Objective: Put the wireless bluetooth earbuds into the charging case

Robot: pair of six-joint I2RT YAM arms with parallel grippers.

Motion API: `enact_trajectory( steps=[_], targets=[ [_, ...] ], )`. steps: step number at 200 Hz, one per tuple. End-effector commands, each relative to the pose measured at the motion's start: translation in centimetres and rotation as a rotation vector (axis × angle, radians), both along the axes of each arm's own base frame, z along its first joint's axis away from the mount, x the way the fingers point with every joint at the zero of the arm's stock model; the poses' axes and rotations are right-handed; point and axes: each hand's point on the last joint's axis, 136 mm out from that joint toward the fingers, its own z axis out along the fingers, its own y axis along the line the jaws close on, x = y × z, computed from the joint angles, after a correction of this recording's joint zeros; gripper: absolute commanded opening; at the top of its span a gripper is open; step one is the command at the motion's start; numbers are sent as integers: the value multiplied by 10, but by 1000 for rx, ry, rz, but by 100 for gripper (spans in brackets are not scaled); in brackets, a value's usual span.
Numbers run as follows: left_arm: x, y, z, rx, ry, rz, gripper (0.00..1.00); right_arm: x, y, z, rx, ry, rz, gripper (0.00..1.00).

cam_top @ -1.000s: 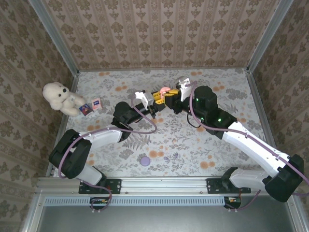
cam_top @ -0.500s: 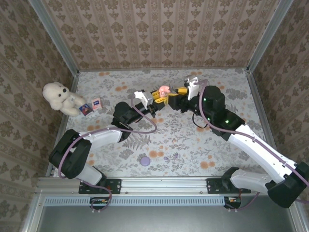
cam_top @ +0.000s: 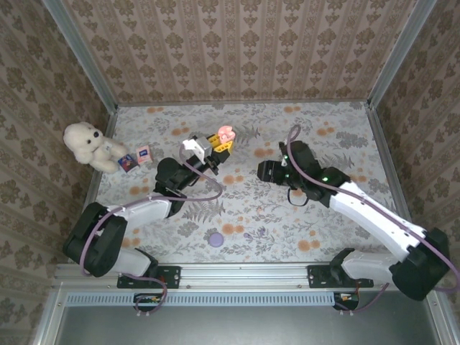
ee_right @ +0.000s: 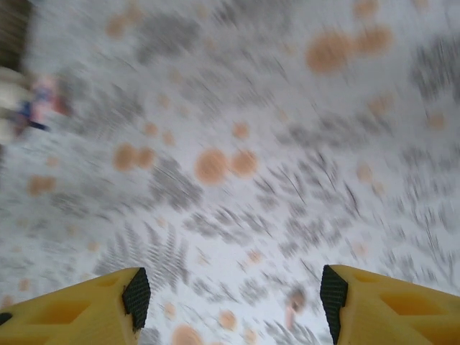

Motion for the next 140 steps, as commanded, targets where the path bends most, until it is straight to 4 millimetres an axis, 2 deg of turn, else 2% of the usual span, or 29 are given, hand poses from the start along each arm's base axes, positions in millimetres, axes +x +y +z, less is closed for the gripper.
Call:
enact_trajectory(
  steps=[1,32,37,60,140],
  targets=[
    [-6,9,14,-25,-57,17,0,-21,-12,-46,-49,194,-140,66],
    [-8,11,14,-28,-57,19,0,-29,-6,-78,-107,281,-201,62],
    [-8,12,14,-28,-57,20,0,-31,-5,-89,-131,308,-208,61],
    [-10,13,13,-27,-61,20,0,-35,0,-110,-172,348,-221,57],
    [-14,15,8,-34,-45,9,0,-35,17,-148,-250,408,-205,47]
  ],
)
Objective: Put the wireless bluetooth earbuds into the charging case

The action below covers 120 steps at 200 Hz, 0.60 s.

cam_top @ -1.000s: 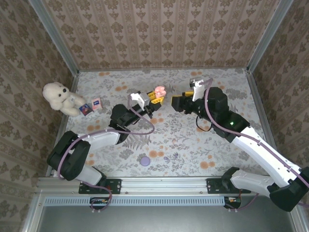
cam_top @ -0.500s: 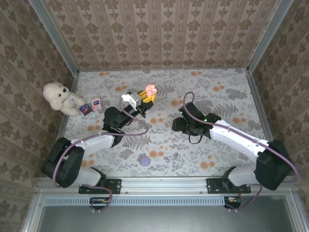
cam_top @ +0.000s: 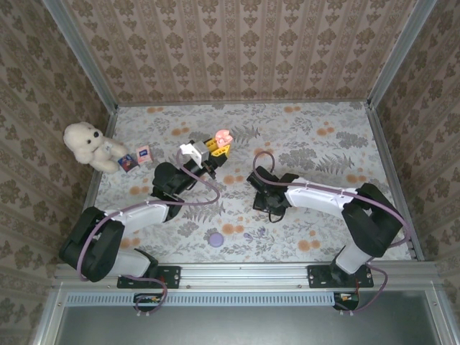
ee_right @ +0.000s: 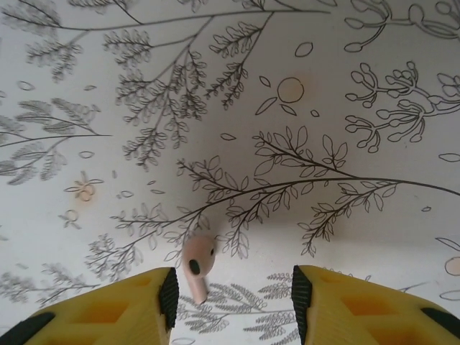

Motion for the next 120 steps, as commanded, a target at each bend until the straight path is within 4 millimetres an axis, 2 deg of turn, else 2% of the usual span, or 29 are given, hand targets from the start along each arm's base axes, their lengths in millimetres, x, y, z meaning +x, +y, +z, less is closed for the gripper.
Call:
enact_trajectory(
  steps=[1,67,120],
  targets=[
    [-6,7,16,-39,-54,4,0,8,5,-2,-20,-13,-21,47],
    [-6,7,15,-35,-56,5,0,11,22,-12,-28,5,14,45],
    [-7,7,15,-37,-57,3,0,8,25,-15,-48,11,55,44]
  ],
)
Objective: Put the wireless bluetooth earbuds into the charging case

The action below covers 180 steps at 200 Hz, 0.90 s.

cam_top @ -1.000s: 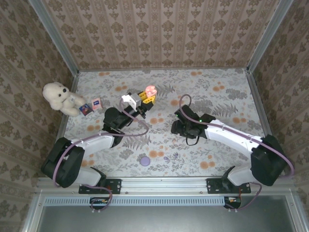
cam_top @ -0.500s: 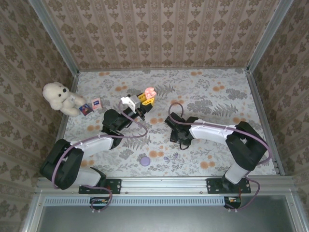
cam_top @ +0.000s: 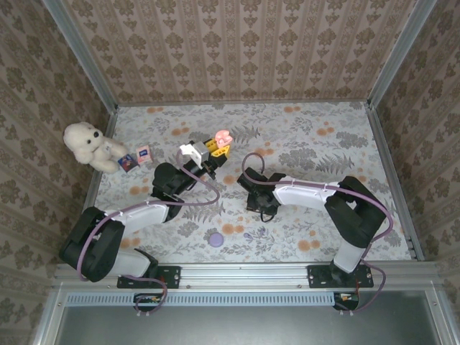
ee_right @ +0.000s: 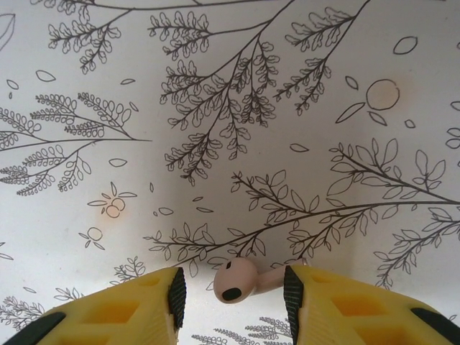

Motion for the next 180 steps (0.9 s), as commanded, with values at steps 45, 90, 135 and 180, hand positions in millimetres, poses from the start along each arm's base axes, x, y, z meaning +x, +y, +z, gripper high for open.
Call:
enact_trajectory(
  steps=[45,90,135,180],
  targets=[
    [-6,9,16,-38,-57,8,0,0,1,19,-16,-36,85,46],
    [-4,7,17,-39,-55,3,0,11,10,36,-2,-114,199,53],
    [-4,7,19,-45,-52,1,0,21,15,26,-15,-107,246,57],
    [-5,7,20,-48,-56,1,0,19,12,6,-26,-63,255,58]
  ],
)
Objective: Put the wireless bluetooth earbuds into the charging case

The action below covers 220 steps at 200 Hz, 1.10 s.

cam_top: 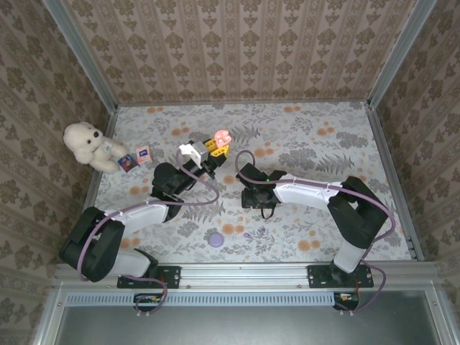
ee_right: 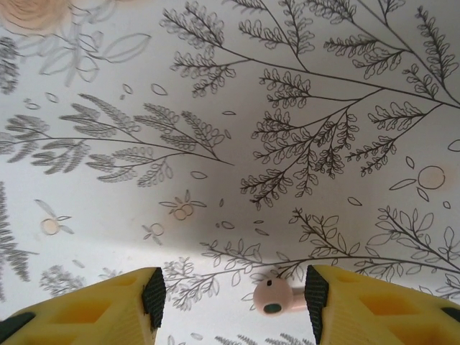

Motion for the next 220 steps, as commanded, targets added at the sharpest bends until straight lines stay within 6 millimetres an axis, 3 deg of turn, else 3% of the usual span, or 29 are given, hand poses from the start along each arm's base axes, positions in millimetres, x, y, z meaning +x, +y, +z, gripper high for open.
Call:
enact_trajectory(
  steps=[1,112,169,220],
  targets=[
    [-6,5,21,-47,-57,-5,0,2,2,-8,-7,13,23,58],
    [-6,5,20,-47,-57,-5,0,-25,-1,-20,34,115,32,57],
    [-6,5,20,-49,-52,-7,0,-23,-2,-9,21,94,26,55],
    [-7,6,21,-51,-52,-8,0,-19,-11,-13,-80,88,57,51]
  ],
)
